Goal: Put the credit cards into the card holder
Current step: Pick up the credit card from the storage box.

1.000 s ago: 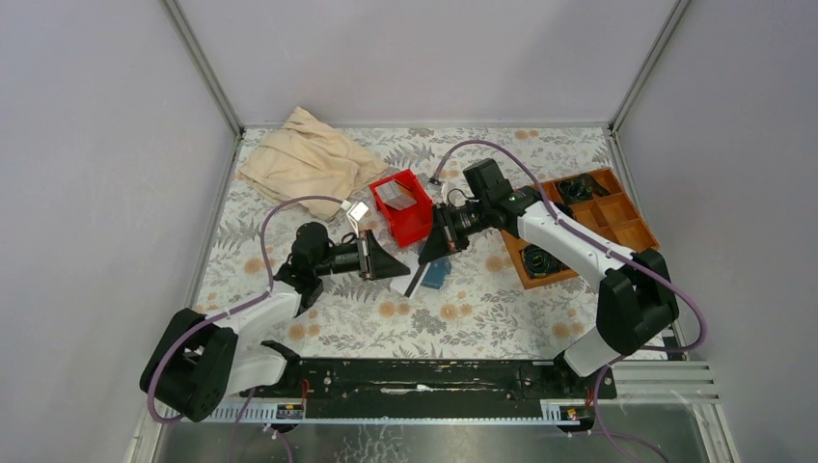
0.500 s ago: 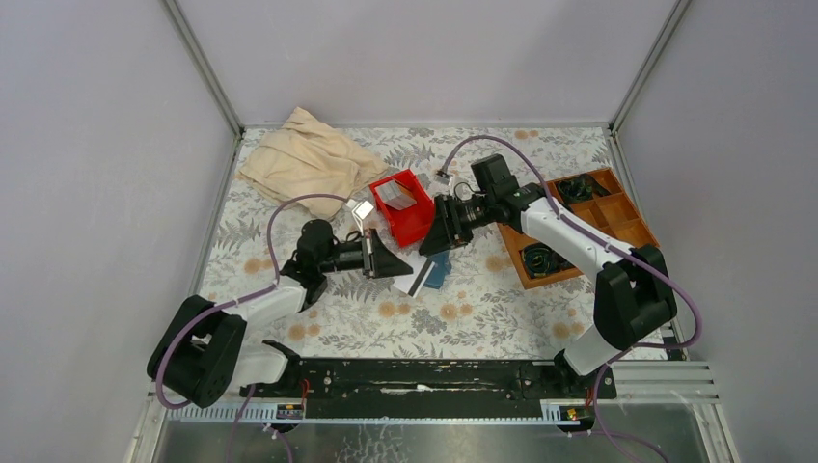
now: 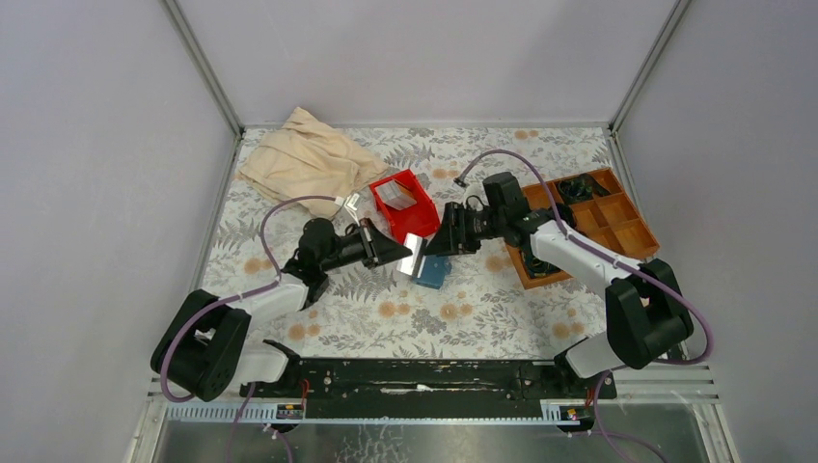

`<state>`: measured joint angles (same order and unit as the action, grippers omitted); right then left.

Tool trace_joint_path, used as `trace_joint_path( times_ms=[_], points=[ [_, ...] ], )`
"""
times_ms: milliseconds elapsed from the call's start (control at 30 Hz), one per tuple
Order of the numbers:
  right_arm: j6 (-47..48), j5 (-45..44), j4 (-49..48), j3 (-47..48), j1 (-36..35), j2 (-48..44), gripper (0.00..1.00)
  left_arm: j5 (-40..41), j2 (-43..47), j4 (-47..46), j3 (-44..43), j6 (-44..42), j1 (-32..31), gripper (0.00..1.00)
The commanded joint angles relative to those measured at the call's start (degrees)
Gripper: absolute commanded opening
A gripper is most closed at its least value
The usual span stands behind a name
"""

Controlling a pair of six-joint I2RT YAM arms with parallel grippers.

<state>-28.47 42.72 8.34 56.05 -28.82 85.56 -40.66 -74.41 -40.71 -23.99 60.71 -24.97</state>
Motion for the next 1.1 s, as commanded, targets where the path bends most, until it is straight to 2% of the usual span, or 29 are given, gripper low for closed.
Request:
trace_joint_path(
  times_ms=[0, 300, 767, 833, 967, 1000, 1067],
  points=[
    [-6.94, -2.31, -11.88, -3.41, 0.25, -3.20, 0.56, 7.77, -0.21, -3.68, -1.91, 2.98, 0.05, 0.00],
    [-15.93, 0.96, -24.88, -7.99, 0.17, -1.78, 0.51, 7.22, -6.55, -17.00, -0.09, 12.21, -0.22, 0.00],
    [-22.81, 3.25, -36.70, -11.81, 0.09, 0.76, 0.39, 7.69, -9.06, -21.27, -0.17, 14.75, -1.21, 0.00],
    [-24.61, 3.69, -39.39, -12.45, 0.16, 1.30, 0.33, 7.72, -9.52, -21.83, -0.14, 15.03, -1.44, 0.00],
    [-27.87, 4.94, -44.14, -13.41, 0.10, 2.36, 0.05, 7.91, -10.18, -22.09, 0.08, 15.31, -1.55, 0.00],
    [-28.20, 5.15, -44.49, -13.58, 0.11, 2.41, 0.01, 7.93, -10.24, -21.78, 0.11, 15.34, -1.57, 0.04],
    [-28.39, 5.27, -44.85, -13.86, 0.16, 2.27, 0.00, 8.15, -10.18, -20.07, 0.00, 15.05, -1.50, 0.25]
  ],
)
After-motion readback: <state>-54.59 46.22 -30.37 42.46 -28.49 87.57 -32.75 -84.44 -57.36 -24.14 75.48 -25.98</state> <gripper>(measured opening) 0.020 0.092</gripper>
